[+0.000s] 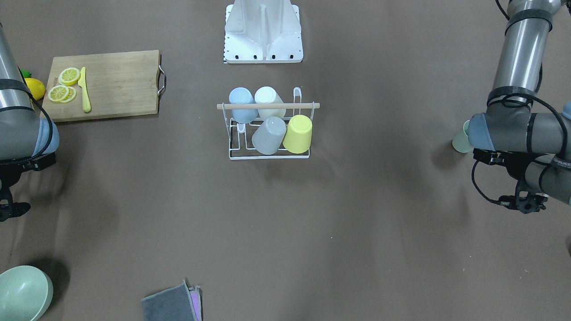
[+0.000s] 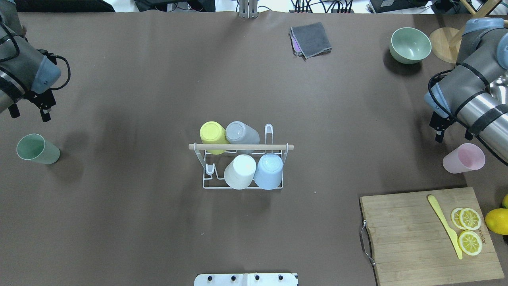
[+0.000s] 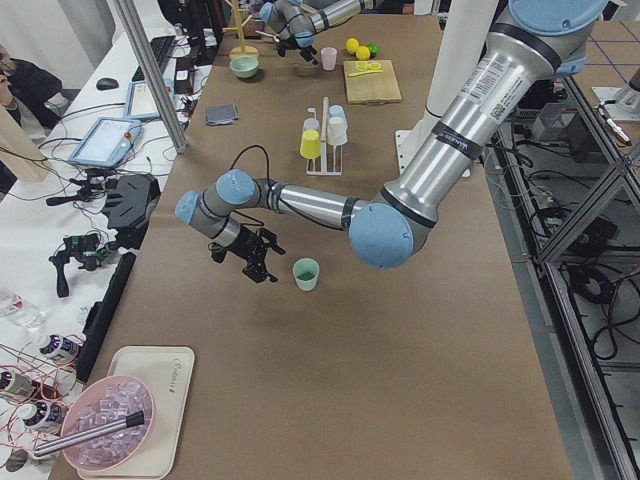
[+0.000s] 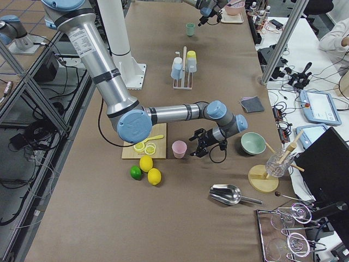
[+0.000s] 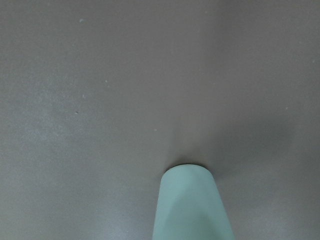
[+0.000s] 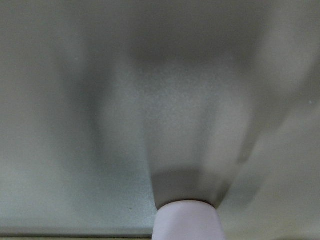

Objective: Place cup on cup holder

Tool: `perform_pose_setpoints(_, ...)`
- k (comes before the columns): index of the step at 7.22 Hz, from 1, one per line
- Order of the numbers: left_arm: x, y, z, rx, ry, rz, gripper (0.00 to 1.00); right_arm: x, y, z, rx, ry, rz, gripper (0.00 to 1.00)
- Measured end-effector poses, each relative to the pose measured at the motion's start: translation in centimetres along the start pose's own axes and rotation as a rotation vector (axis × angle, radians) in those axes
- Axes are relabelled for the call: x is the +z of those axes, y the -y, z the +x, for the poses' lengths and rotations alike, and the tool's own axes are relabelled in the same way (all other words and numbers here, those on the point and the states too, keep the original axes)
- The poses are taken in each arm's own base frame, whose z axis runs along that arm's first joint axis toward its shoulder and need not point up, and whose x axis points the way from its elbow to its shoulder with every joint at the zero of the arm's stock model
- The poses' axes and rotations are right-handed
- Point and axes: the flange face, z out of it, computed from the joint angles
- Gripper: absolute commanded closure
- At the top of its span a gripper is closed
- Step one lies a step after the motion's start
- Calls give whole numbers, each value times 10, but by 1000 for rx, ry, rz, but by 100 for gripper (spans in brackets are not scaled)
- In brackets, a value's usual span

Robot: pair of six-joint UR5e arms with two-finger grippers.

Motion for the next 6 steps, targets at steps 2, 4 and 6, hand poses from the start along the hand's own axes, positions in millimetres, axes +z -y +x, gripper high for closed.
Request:
perform_pose_setpoints(2,6,6,13,13,5,-14,2,10,0,6,3,-2,-29,2)
perform_pose_setpoints(4,19,9,19,21,17,-36,2,19,-1,12,10,3,-47,2)
perform_pose_setpoints(6,31,13,29,35,28,-55,2,33,-2,14,18,6,-67,5)
